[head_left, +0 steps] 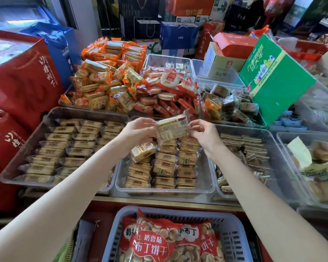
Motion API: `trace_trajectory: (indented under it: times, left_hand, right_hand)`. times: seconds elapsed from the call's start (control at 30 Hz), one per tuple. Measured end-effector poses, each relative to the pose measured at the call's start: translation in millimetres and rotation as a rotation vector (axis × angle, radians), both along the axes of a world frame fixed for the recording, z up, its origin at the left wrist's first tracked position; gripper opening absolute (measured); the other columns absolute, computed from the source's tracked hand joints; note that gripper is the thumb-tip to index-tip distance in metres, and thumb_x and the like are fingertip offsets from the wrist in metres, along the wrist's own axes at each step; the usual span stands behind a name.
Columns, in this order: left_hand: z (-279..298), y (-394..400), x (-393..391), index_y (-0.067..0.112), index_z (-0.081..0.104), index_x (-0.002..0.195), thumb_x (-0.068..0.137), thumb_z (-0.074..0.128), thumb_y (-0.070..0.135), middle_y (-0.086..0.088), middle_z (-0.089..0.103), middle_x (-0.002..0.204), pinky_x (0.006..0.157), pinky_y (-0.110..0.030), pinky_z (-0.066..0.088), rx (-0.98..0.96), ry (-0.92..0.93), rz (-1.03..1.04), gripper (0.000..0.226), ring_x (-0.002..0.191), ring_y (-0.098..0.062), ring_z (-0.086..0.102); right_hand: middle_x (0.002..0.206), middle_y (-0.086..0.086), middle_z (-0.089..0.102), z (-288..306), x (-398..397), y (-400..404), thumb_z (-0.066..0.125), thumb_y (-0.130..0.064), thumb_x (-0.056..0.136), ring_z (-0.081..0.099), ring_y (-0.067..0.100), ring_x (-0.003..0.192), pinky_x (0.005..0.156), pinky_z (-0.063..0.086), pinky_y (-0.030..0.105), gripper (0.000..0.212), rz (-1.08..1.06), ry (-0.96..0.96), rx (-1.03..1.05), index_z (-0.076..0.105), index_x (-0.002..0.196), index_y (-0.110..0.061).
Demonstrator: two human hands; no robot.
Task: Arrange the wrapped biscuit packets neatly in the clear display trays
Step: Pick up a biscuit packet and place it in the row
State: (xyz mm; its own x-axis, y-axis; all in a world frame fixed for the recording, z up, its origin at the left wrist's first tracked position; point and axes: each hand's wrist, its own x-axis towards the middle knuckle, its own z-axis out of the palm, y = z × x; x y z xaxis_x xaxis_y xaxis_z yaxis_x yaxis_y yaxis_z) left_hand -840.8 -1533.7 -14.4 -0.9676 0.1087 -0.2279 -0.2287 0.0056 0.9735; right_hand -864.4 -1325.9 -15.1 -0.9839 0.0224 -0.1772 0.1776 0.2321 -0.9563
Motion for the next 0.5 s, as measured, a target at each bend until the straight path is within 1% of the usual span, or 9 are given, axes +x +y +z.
trace_trajectory:
  times: [0.03, 0.07, 0.17, 0.23, 0.3, 0.33, 0.4, 0.43, 0.5]
  left_hand:
    - [-3.1, -2.2, -3.8, 0.011, 0.057, 0.114, 0.087, 0.062, 0.008, -0.006, 0.066, 0.108, 0.084, -0.030, 0.056, 0.005, 0.013, 0.036, 0.028, 0.094, -0.020, 0.066]
    - [-6.2, -3.5, -7.5, 0.011, 0.061, 0.111, 0.087, 0.063, 0.008, -0.006, 0.067, 0.106, 0.081, -0.027, 0.057, -0.043, 0.038, 0.080, 0.024, 0.092, -0.019, 0.067]
    - [-15.4, -6.3, -20.6, 0.015, 0.071, 0.087, 0.084, 0.067, 0.008, -0.003, 0.071, 0.088, 0.072, -0.021, 0.056, -0.298, 0.114, 0.170, 0.008, 0.079, -0.013, 0.068]
    - [-18.3, -10.1, -28.7, 0.014, 0.070, 0.084, 0.084, 0.068, 0.012, -0.002, 0.071, 0.081, 0.068, -0.019, 0.056, -0.325, 0.102, 0.185, 0.003, 0.071, -0.010, 0.067]
    - [-20.5, -18.5, -34.6, 0.009, 0.068, 0.087, 0.088, 0.063, 0.012, -0.003, 0.069, 0.079, 0.064, -0.018, 0.056, -0.315, 0.095, 0.243, 0.006, 0.066, -0.008, 0.065]
    - [-23.0, -23.9, -36.4, 0.007, 0.068, 0.090, 0.090, 0.061, 0.013, -0.004, 0.068, 0.079, 0.066, -0.021, 0.056, -0.365, 0.101, 0.263, 0.009, 0.067, -0.009, 0.065]
    - [-32.9, -35.0, -35.1, 0.005, 0.067, 0.097, 0.091, 0.060, 0.016, -0.005, 0.068, 0.087, 0.079, -0.032, 0.055, -0.593, 0.112, 0.221, 0.015, 0.080, -0.016, 0.066]
    - [-39.3, -39.3, -31.4, 0.006, 0.066, 0.100, 0.091, 0.060, 0.018, -0.005, 0.067, 0.093, 0.083, -0.034, 0.052, -0.703, 0.110, 0.177, 0.016, 0.087, -0.018, 0.064]
    - [-53.7, -43.5, -21.8, 0.010, 0.063, 0.107, 0.090, 0.060, 0.017, -0.006, 0.063, 0.108, 0.089, -0.031, 0.046, -0.830, 0.128, 0.069, 0.019, 0.100, -0.019, 0.058]
  right_hand:
    - [0.080, 0.008, 0.062, -1.9, -2.9, 0.7, 0.055, 0.009, 0.089, 0.063, 0.012, 0.057, 0.060, 0.057, 0.023, 0.021, 0.010, -0.008, 0.000, 0.059, 0.083, -0.010]
    - [0.080, 0.008, 0.063, -4.3, -5.8, 0.7, 0.055, 0.009, 0.089, 0.063, 0.012, 0.057, 0.061, 0.057, 0.023, 0.021, 0.016, -0.015, 0.008, 0.059, 0.083, -0.010]
    - [0.083, 0.008, 0.064, -11.4, -13.4, -4.7, 0.056, 0.007, 0.089, 0.064, 0.014, 0.061, 0.064, 0.057, 0.024, 0.018, 0.018, -0.050, 0.009, 0.060, 0.083, -0.010]
    - [0.083, 0.007, 0.063, -13.8, -19.0, -10.7, 0.055, 0.008, 0.090, 0.064, 0.015, 0.061, 0.060, 0.056, 0.020, 0.013, 0.005, -0.086, -0.084, 0.059, 0.090, -0.004]
    - [0.087, 0.010, 0.063, -15.6, -28.6, -18.5, 0.053, 0.010, 0.090, 0.064, 0.014, 0.059, 0.057, 0.055, 0.018, 0.013, -0.056, -0.115, -0.208, 0.057, 0.097, 0.001]
    - [0.090, 0.013, 0.063, -16.9, -35.1, -23.2, 0.051, 0.012, 0.090, 0.066, 0.014, 0.058, 0.058, 0.055, 0.017, 0.014, -0.102, -0.134, -0.282, 0.056, 0.100, 0.003]
    - [0.098, 0.018, 0.061, -21.9, -50.6, -34.0, 0.048, 0.015, 0.090, 0.067, 0.017, 0.062, 0.060, 0.056, 0.019, 0.020, -0.200, -0.187, -0.445, 0.052, 0.106, 0.005]
    - [0.102, 0.021, 0.060, -25.0, -57.8, -41.1, 0.046, 0.017, 0.090, 0.067, 0.020, 0.064, 0.059, 0.056, 0.019, 0.023, -0.238, -0.223, -0.521, 0.051, 0.109, 0.006]
    - [0.108, 0.026, 0.058, -31.6, -67.9, -58.1, 0.044, 0.018, 0.090, 0.066, 0.023, 0.069, 0.055, 0.055, 0.019, 0.028, -0.295, -0.292, -0.645, 0.049, 0.116, 0.010]
